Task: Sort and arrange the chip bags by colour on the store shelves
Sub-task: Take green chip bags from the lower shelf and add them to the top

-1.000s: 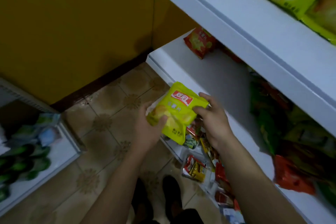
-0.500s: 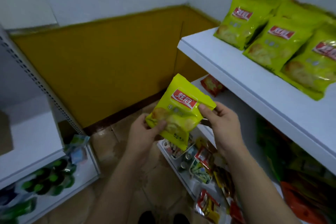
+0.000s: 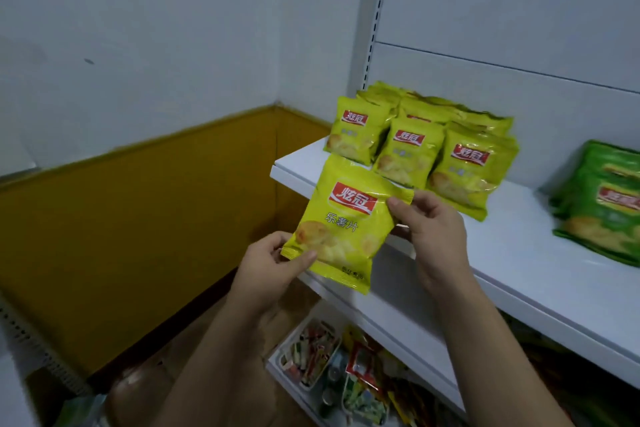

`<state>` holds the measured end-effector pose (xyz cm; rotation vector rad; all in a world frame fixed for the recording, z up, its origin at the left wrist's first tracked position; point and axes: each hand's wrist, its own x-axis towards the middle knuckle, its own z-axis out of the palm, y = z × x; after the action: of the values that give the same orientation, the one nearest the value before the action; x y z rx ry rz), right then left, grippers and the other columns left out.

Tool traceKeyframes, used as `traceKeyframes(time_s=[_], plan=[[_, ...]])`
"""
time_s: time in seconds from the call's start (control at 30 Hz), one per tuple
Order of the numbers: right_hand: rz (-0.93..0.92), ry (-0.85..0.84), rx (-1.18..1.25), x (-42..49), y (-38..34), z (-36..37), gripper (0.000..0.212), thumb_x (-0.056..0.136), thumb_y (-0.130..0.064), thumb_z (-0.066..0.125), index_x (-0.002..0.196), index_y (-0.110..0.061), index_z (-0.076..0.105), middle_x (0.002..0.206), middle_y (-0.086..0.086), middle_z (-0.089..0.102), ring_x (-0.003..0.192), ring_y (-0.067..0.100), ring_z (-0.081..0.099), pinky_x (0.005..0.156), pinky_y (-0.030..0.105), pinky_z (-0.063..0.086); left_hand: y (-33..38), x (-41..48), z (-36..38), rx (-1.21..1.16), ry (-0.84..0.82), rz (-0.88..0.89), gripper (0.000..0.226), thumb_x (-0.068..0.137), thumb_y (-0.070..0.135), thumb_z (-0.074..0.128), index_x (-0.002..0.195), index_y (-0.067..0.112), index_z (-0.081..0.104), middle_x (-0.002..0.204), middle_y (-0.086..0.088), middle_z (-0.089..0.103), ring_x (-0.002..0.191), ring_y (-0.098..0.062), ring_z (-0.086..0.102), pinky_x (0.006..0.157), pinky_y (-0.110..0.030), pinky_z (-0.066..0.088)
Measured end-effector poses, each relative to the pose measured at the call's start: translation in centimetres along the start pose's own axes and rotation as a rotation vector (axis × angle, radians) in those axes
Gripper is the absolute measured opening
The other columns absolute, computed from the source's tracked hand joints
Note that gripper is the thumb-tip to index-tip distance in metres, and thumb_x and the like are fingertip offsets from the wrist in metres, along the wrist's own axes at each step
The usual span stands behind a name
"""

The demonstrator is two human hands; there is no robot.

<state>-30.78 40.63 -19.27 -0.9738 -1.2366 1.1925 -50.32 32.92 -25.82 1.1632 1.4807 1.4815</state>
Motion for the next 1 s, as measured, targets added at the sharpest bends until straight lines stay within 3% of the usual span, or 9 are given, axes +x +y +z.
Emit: traceKeyframes(time_s=[0.07,0.13,0.2,0.37,0.57,0.67,0.8,0.9,1.0], plan=[[-0.056,0.018,-0.056,0.5,-0.9,-0.7,0.013,0.084,-0.008,0.07,0.093,-0.001,0.063,0.077,0.012,0.062,0.068,0.018,0.061,0.058,0.027,0.051,0.8,1.4,0.4,-0.001,-0.061,0.003,0.022,0.079,0.033,0.077,0.097,0.024,0.069,0.089,0.007,0.074,0.083,-0.006,0.067,0.071,-0.021,0.049],[-0.1,0.022,-0.08,1.0,-1.6,-1.2,0.007,0.084,-0.004,0.069,0.089,-0.004,0.064,0.067,0.003,0.063,0.06,0.012,0.062,0.054,0.022,0.05,1.7,2.8,1.1,-0.016,-0.101,0.031,0.03,0.079,0.041,0.074,0.105,0.03,0.066,0.099,0.006,0.072,0.09,-0.006,0.067,0.073,-0.021,0.049],[-0.117,0.03,-0.067,1.4,-2.2,-1.5,0.011,0.085,0.0,0.067,0.084,-0.01,0.063,0.058,-0.009,0.063,0.055,0.006,0.061,0.052,0.02,0.05,2.5,3.8,2.3,-0.008,-0.121,0.079,0.022,0.086,0.034,0.067,0.106,0.029,0.065,0.097,0.005,0.071,0.087,-0.005,0.067,0.072,-0.02,0.05],[-0.163,0.046,-0.055,3.4,-2.9,-2.6,0.01,0.086,0.0,0.066,0.088,-0.01,0.066,0.061,-0.009,0.067,0.058,0.007,0.064,0.053,0.022,0.051,3.3,6.6,5.2,0.013,-0.096,0.133,0.008,0.094,0.021,0.059,0.093,0.027,0.064,0.081,0.005,0.069,0.073,0.002,0.065,0.068,-0.015,0.05],[-0.156,-0.02,-0.09,7.7,-2.4,-3.2,0.013,0.086,-0.008,0.068,0.098,-0.011,0.071,0.082,0.0,0.073,0.072,0.01,0.067,0.06,0.022,0.053,3.3,10.5,6.7,0.016,-0.043,0.103,0.007,0.092,0.02,0.062,0.094,0.018,0.069,0.089,-0.012,0.071,0.086,-0.027,0.068,0.079,-0.04,0.054],[-0.15,-0.08,-0.277,9.7,-1.2,-2.8,0.013,0.083,-0.02,0.073,0.096,-0.018,0.069,0.074,-0.014,0.069,0.065,-0.002,0.062,0.059,0.014,0.046,3.8,12.8,6.5,0.057,0.046,0.119,0.006,0.092,0.017,0.063,0.092,0.02,0.069,0.084,-0.007,0.071,0.083,-0.02,0.067,0.073,-0.031,0.055],[-0.178,-0.153,-0.569,11.1,0.3,-1.3,0.018,0.081,-0.028,0.074,0.094,-0.025,0.062,0.084,-0.012,0.067,0.073,0.002,0.062,0.065,0.024,0.049,3.5,15.2,6.0,0.084,0.14,0.106,0.007,0.092,0.014,0.062,0.094,0.017,0.068,0.082,0.001,0.07,0.079,-0.011,0.066,0.068,-0.021,0.053],[-0.237,-0.153,-0.708,12.1,1.0,0.2,0.029,0.086,-0.033,0.066,0.113,-0.027,0.06,0.094,-0.011,0.063,0.075,0.005,0.061,0.065,0.027,0.046,3.3,16.6,5.8,0.075,0.185,0.084,0.008,0.094,0.014,0.06,0.097,0.018,0.066,0.09,-0.002,0.07,0.085,-0.013,0.066,0.074,-0.028,0.054],[-0.219,-0.131,-0.821,13.7,1.5,2.0,0.039,0.088,-0.033,0.062,0.125,-0.024,0.055,0.103,-0.008,0.061,0.087,0.013,0.062,0.068,0.027,0.041,3.1,18.8,5.5,0.063,0.214,0.1,0.013,0.094,0.009,0.058,0.105,0.014,0.063,0.093,-0.001,0.067,0.086,-0.012,0.065,0.069,-0.023,0.051]])
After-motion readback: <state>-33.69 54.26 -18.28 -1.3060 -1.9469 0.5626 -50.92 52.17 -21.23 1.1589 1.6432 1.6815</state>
